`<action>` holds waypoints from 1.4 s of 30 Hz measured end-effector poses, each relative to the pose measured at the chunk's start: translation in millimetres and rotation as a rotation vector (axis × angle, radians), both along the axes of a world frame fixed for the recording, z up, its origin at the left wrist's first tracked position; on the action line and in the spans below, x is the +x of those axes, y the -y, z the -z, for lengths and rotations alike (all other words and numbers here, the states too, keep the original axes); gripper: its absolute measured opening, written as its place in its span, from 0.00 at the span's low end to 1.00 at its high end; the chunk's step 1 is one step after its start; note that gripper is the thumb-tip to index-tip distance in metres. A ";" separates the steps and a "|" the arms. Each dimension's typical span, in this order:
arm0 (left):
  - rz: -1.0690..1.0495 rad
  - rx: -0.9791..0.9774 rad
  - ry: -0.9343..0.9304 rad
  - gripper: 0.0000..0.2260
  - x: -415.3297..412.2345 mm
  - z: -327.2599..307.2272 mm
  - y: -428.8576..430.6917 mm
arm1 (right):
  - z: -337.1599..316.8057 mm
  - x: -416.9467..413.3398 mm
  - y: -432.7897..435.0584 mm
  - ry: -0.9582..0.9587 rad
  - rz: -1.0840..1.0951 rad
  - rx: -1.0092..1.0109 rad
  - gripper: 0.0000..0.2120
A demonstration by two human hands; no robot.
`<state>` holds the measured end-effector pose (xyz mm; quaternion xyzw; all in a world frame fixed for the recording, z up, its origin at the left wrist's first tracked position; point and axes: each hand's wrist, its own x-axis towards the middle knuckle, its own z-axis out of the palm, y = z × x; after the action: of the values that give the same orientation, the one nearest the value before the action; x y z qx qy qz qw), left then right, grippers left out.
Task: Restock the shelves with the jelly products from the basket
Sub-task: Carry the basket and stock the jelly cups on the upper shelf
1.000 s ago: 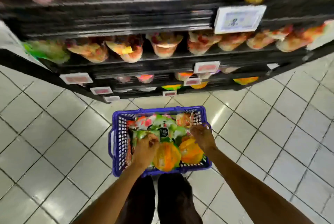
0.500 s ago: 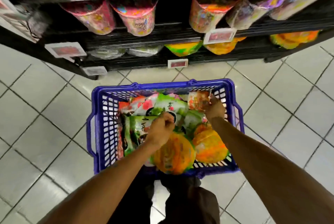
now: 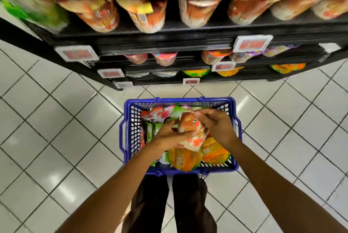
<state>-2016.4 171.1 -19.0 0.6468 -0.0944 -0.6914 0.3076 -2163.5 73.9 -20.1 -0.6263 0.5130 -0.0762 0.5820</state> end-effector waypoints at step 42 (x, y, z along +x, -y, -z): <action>-0.331 -1.836 1.139 0.09 172.5 -1082.5 22.4 | -1106.9 164.9 1.4 1.131 -0.259 -0.856 0.34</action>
<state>-1843.8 148.7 1063.5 0.4006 -0.6145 0.0928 0.6733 -1998.7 72.5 1086.9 -0.7201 -0.0201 -0.5134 0.4663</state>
